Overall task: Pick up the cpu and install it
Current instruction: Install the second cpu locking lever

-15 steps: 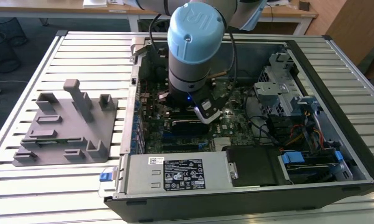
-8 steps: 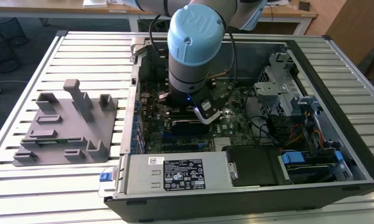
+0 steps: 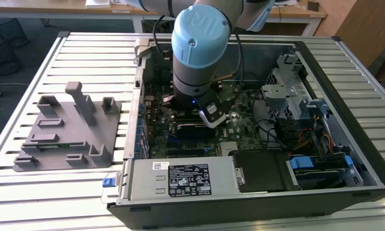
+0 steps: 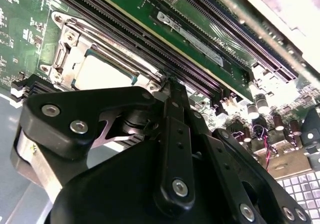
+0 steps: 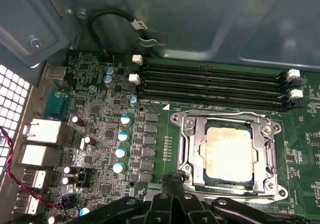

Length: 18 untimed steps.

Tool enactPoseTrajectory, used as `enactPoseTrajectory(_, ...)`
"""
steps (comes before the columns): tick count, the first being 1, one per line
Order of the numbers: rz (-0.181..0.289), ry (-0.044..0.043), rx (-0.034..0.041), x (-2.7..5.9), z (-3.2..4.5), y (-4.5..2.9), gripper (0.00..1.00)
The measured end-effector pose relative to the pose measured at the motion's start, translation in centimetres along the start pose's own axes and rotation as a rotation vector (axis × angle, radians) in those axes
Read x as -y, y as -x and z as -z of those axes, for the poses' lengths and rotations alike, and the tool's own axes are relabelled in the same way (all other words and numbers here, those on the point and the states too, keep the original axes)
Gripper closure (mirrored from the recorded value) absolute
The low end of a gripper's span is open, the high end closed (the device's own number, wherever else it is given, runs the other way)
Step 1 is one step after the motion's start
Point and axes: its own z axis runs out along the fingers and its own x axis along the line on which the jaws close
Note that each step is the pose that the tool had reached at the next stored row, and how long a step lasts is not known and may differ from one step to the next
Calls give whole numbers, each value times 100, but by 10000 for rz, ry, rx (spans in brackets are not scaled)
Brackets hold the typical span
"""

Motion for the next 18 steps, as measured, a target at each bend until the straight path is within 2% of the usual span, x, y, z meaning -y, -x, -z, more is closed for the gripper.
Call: enactPoseTrajectory(18,0,2,-2,-70,-27,-13,89)
